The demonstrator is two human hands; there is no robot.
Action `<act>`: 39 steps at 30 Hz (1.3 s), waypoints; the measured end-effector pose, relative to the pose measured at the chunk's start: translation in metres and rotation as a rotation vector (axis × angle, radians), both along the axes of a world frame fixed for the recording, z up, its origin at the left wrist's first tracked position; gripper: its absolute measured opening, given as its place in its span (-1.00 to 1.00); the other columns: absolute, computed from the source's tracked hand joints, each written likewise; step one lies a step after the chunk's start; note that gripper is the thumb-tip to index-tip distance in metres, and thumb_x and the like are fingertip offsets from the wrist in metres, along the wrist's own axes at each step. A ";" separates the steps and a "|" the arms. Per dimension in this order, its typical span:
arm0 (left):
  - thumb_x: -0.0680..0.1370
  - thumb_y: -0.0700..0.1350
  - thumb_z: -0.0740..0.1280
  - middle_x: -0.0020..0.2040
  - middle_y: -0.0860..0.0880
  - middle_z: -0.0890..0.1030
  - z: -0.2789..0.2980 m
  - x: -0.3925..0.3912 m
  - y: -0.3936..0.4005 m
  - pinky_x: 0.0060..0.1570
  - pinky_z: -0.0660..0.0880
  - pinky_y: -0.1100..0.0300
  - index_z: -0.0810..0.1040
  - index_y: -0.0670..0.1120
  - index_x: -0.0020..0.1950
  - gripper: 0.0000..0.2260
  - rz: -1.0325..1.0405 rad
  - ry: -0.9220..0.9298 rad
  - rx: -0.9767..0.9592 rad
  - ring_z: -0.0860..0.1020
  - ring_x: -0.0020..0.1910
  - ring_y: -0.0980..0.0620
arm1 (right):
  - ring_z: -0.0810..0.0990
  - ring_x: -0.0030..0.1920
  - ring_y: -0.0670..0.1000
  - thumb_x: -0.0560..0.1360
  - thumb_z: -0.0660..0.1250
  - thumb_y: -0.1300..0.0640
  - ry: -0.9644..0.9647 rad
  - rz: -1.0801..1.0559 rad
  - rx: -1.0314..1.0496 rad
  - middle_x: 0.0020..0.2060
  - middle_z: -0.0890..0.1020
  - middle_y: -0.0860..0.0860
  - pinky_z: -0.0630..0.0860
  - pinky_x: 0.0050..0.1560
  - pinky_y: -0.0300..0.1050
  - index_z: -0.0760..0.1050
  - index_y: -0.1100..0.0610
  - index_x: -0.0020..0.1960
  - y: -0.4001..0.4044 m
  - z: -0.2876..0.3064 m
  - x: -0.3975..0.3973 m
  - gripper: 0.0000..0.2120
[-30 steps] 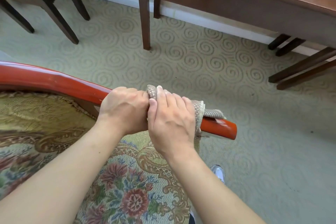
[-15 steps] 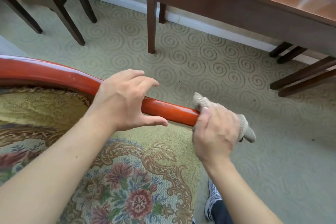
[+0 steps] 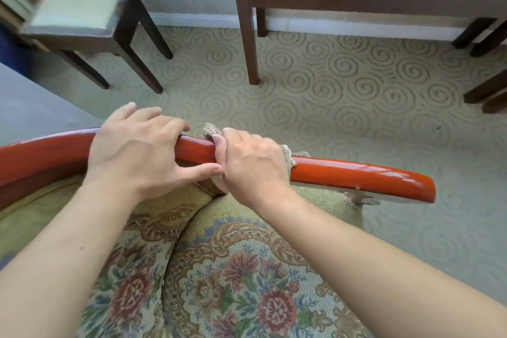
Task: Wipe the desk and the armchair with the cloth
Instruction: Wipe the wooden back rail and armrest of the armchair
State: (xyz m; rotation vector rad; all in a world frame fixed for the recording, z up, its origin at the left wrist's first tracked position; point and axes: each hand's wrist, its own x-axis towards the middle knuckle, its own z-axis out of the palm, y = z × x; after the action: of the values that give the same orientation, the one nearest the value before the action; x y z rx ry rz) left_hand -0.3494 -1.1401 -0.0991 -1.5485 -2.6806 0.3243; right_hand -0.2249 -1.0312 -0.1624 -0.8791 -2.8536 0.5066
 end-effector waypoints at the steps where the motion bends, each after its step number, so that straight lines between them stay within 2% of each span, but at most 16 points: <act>1: 0.29 0.68 -0.06 0.07 -0.07 0.71 0.000 0.000 0.001 0.39 0.33 -0.12 0.67 0.00 0.07 -0.09 -0.002 -0.003 0.001 0.58 0.27 -0.11 | 0.61 -0.02 0.14 0.66 -0.20 -0.10 -0.021 0.020 0.028 -0.03 0.65 0.01 0.35 -0.03 0.03 0.47 0.04 0.09 0.004 0.000 0.010 -0.52; 3: 0.29 0.69 -0.04 0.06 -0.05 0.71 -0.001 -0.001 0.001 0.38 0.33 -0.10 0.67 0.01 0.08 -0.10 -0.016 0.007 0.004 0.59 0.23 -0.10 | 0.60 -0.04 0.14 0.67 -0.19 -0.10 -0.059 0.023 0.088 -0.04 0.64 0.01 0.36 -0.04 0.04 0.48 0.05 0.14 0.016 -0.003 0.033 -0.51; 6: 0.31 0.68 -0.01 0.03 -0.05 0.72 -0.006 -0.003 0.000 0.39 0.32 -0.11 0.67 0.01 0.06 -0.13 -0.044 0.051 0.030 0.61 0.16 -0.10 | 0.61 -0.13 0.17 0.68 -0.03 -0.06 -0.063 -0.020 0.231 -0.10 0.66 0.06 0.42 -0.08 0.09 0.56 0.14 0.21 0.038 -0.007 0.076 -0.54; 8: 0.33 0.67 -0.03 -0.01 -0.04 0.73 -0.009 -0.002 0.002 0.35 0.33 -0.09 0.67 0.02 0.03 -0.14 -0.026 0.059 0.061 0.63 0.11 -0.10 | 0.60 -0.17 0.18 0.69 0.02 -0.04 -0.047 -0.053 0.324 -0.13 0.67 0.06 0.43 -0.12 0.08 0.59 0.15 0.18 0.048 -0.010 0.097 -0.57; 10: 0.34 0.67 -0.04 -0.07 -0.03 0.73 -0.010 -0.002 0.004 0.27 0.33 -0.03 0.68 0.05 -0.02 -0.17 -0.005 0.072 0.080 0.64 0.04 -0.09 | 0.58 -0.22 0.18 0.68 0.04 -0.03 -0.035 -0.101 0.383 -0.21 0.65 0.06 0.41 -0.15 0.08 0.60 0.12 0.03 0.049 -0.012 0.100 -0.60; 13: 0.33 0.68 -0.06 -0.13 -0.02 0.72 -0.012 -0.003 0.004 0.15 0.36 0.02 0.67 0.06 -0.08 -0.18 -0.005 0.088 0.097 0.64 -0.02 -0.09 | 0.57 -0.28 0.20 0.67 0.06 -0.01 -0.032 -0.212 0.360 -0.32 0.62 0.07 0.38 -0.17 0.06 0.50 0.07 -0.21 0.040 -0.009 0.076 -0.62; 18: 0.33 0.66 -0.09 -0.17 -0.02 0.70 -0.015 -0.004 0.003 -0.06 0.44 0.03 0.65 0.05 -0.11 -0.18 -0.041 0.086 0.130 0.64 -0.09 -0.10 | 0.63 -0.26 0.18 0.63 0.18 0.00 0.061 -0.210 0.159 -0.30 0.68 0.07 0.41 -0.17 0.01 0.57 0.07 -0.22 0.000 -0.005 0.007 -0.67; 21: 0.38 0.62 -0.11 -0.17 -0.03 0.69 -0.017 -0.005 0.001 -0.08 0.44 0.02 0.64 0.03 -0.12 -0.20 -0.080 0.087 0.145 0.63 -0.10 -0.12 | 0.64 -0.24 0.18 0.64 0.13 0.00 0.139 -0.161 0.067 -0.29 0.68 0.06 0.40 -0.17 0.02 0.57 0.08 -0.19 -0.008 -0.003 -0.008 -0.65; 24: 0.41 0.60 -0.13 -0.14 0.00 0.69 -0.019 -0.006 0.001 -0.09 0.42 0.03 0.64 0.05 -0.11 -0.21 -0.096 0.107 0.155 0.63 -0.09 -0.10 | 0.62 -0.24 0.16 0.65 0.01 -0.05 0.105 -0.029 0.154 -0.26 0.66 0.04 0.38 -0.19 0.03 0.52 0.06 -0.15 0.003 -0.006 0.011 -0.61; 27: 0.41 0.60 -0.11 -0.13 0.04 0.69 -0.019 -0.007 0.000 -0.09 0.43 0.04 0.63 0.08 -0.10 -0.25 -0.101 0.109 0.157 0.63 -0.08 -0.08 | 0.60 -0.26 0.16 0.66 0.05 -0.05 0.056 0.016 0.264 -0.27 0.64 0.04 0.38 -0.21 0.04 0.50 0.07 -0.14 0.024 -0.009 0.047 -0.64; 30: 0.41 0.60 -0.13 -0.14 0.05 0.69 -0.021 -0.008 0.000 -0.06 0.44 0.03 0.62 0.10 -0.12 -0.26 -0.085 0.105 0.165 0.63 -0.07 -0.06 | 0.56 -0.28 0.17 0.68 0.03 -0.04 0.018 -0.042 0.388 -0.30 0.60 0.04 0.39 -0.21 0.07 0.50 0.06 -0.14 0.054 -0.012 0.098 -0.63; 34: 0.40 0.61 -0.16 -0.17 0.08 0.67 -0.024 -0.008 0.002 -0.08 0.45 0.02 0.61 0.11 -0.17 -0.25 -0.058 0.086 0.171 0.63 -0.10 -0.05 | 0.55 -0.27 0.19 0.69 -0.05 0.03 0.144 -0.111 0.393 -0.24 0.62 0.06 0.41 -0.17 0.08 0.57 0.13 -0.01 0.089 -0.014 0.161 -0.56; 36: 0.39 0.62 -0.15 -0.19 0.08 0.67 -0.026 -0.010 0.001 -0.12 0.45 0.03 0.61 0.11 -0.19 -0.25 -0.057 0.091 0.182 0.63 -0.12 -0.05 | 0.56 -0.26 0.20 0.66 0.01 0.08 0.190 -0.174 0.361 -0.22 0.65 0.07 0.41 -0.14 0.08 0.60 0.17 -0.01 0.090 -0.015 0.168 -0.61; 39: 0.38 0.63 -0.10 -0.26 0.11 0.63 -0.035 -0.017 0.002 -0.18 0.45 0.05 0.57 0.12 -0.25 -0.29 -0.055 0.117 0.178 0.62 -0.18 -0.04 | 0.56 -0.26 0.21 0.63 0.05 0.07 0.143 -0.368 0.358 -0.28 0.64 0.07 0.38 -0.12 0.07 0.58 0.11 -0.13 0.078 -0.015 0.148 -0.64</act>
State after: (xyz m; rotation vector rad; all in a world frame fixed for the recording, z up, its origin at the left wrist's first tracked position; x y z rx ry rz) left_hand -0.3660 -1.1384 -0.1343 -1.4994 -2.4980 0.1638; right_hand -0.0769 -0.9537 -0.1771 -1.1970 -2.4580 0.0143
